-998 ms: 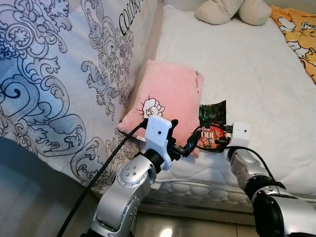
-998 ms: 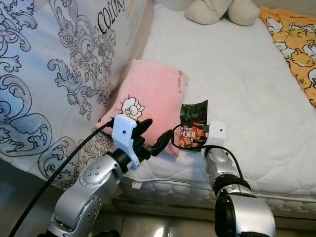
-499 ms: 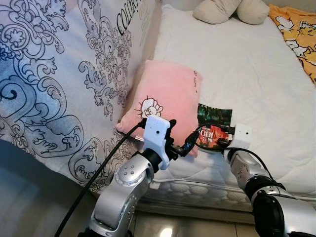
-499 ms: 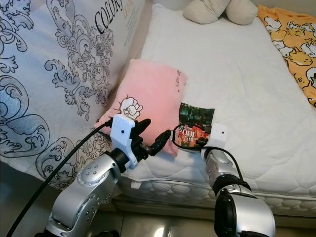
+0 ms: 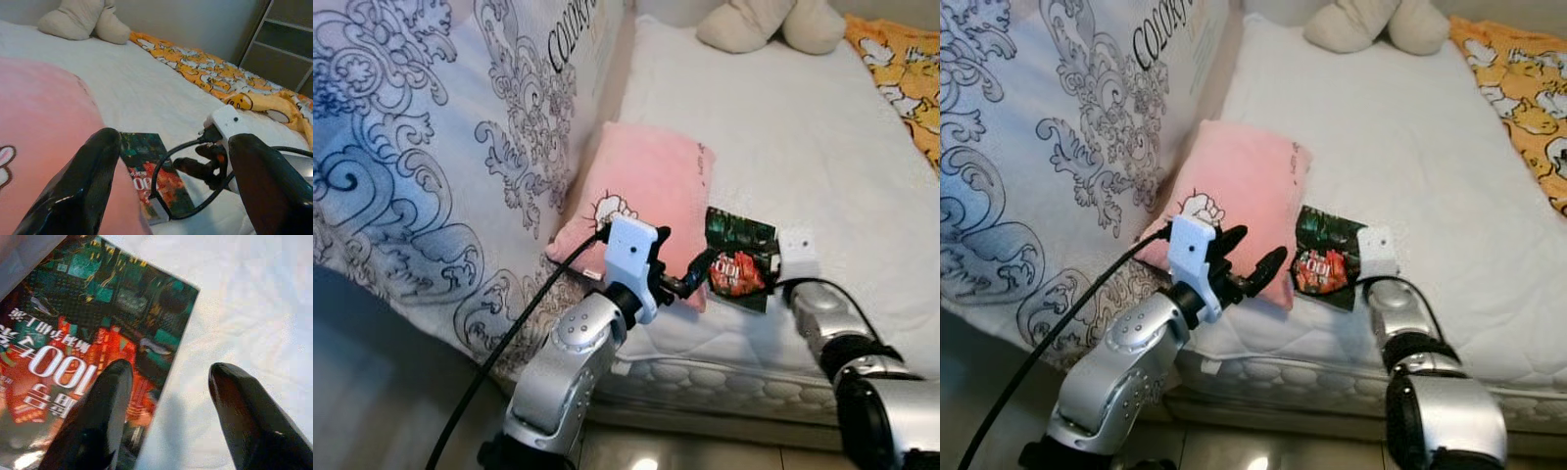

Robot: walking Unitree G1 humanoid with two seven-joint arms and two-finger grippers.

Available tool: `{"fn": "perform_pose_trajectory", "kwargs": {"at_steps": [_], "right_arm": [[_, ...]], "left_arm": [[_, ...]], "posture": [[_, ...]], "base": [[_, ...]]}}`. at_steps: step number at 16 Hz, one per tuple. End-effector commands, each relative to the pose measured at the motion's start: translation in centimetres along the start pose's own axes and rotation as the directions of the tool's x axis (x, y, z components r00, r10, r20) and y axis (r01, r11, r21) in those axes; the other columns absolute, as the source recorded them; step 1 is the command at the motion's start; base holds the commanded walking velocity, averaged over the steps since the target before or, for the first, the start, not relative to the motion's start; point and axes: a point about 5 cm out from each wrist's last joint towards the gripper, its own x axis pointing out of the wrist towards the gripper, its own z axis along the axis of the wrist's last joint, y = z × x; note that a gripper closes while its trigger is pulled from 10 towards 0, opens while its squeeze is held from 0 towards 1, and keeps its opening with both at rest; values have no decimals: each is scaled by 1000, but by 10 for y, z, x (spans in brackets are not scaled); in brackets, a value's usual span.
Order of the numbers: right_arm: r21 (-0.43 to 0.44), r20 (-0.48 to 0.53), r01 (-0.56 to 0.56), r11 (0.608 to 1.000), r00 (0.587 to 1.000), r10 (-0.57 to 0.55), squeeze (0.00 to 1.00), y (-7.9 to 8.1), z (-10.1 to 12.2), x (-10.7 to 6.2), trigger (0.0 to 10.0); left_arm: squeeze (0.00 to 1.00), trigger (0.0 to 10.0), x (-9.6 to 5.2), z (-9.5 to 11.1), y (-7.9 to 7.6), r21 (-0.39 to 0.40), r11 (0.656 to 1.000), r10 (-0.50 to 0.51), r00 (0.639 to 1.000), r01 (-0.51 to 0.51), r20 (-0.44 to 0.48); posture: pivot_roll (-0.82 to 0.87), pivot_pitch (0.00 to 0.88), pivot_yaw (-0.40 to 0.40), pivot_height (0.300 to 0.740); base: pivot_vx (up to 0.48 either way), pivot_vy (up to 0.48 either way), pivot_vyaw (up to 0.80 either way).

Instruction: Clean up the room

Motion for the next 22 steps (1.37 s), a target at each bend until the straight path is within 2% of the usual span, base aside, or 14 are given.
{"fn": "perform_pose_trajectory", "kwargs": {"at_steps": [1,3,5,6,8,9,10,11,13,14,15,18,20,22], "right_arm": [[-22,7,13,1000,1000,-12,1000,-6,2,0,10000],[-42,26,15,999,1000,-14,1000,-10,3,-1,10000],[75,154,77,994,984,-88,1000,-24,5,-6,10000],[133,237,106,985,962,-135,1000,-29,-2,-12,10000],[204,308,133,970,932,-192,1000,-34,-23,-27,10000],[242,315,176,954,916,-249,1000,-37,-45,-42,10000],[278,288,204,939,914,-284,1000,-38,-64,-55,10000],[280,278,168,945,928,-247,0,-25,-82,-66,10000],[283,246,136,950,946,-209,0,-7,-99,-74,10000],[285,232,89,954,960,-159,0,10,-101,-74,10000],[278,243,50,959,962,-120,0,20,-98,-75,10000],[234,289,-21,972,956,-49,0,36,-88,-77,10000],[191,273,-43,981,962,-11,0,44,-87,-79,10000],[145,272,-70,987,962,28,0,40,-82,-74,10000]], "left_arm": [[0,10000,5,-1,-2,-16,1000,-16,1000,16,10],[0,10000,8,-5,-1,-2,1000,-13,1000,13,4],[0,10000,-6,-14,28,79,989,130,991,-128,-22],[0,10000,-18,-21,48,109,968,230,973,-226,-30],[0,10000,-32,-29,72,84,933,354,934,-349,-45],[0,10000,-46,-35,94,101,891,448,893,-443,-46],[0,10000,-53,-39,105,122,872,481,875,-473,-44],[0,10000,-58,-48,110,125,861,503,862,-493,-62],[0,10000,-60,-60,113,128,843,534,842,-522,-82],[0,10000,-62,-68,112,125,827,560,822,-548,-101],[0,10000,-62,-72,111,113,821,570,814,-560,-111],[0,10000,-62,-78,109,90,819,574,810,-567,-121],[0,10000,-61,-73,115,96,805,592,801,-585,-89],[0,10000,-59,-70,118,99,784,620,782,-613,-62]], "posture": [[279,54,-29,740],[275,20,-48,740],[282,0,-79,740],[280,0,-85,740],[263,0,-84,740],[240,0,-74,740],[212,0,-60,740],[193,0,-54,740],[157,0,-35,740],[150,0,-34,740],[140,0,-26,740],[125,0,-21,740],[149,0,-57,740],[156,0,-71,740]], "base": [[0,0,0],[0,0,0],[0,0,0],[0,0,0],[0,0,0],[0,0,0],[0,0,0],[0,-480,0],[0,-480,0],[0,-472,0],[0,-472,0],[0,-465,0],[0,-461,0],[0,-461,363]]}}
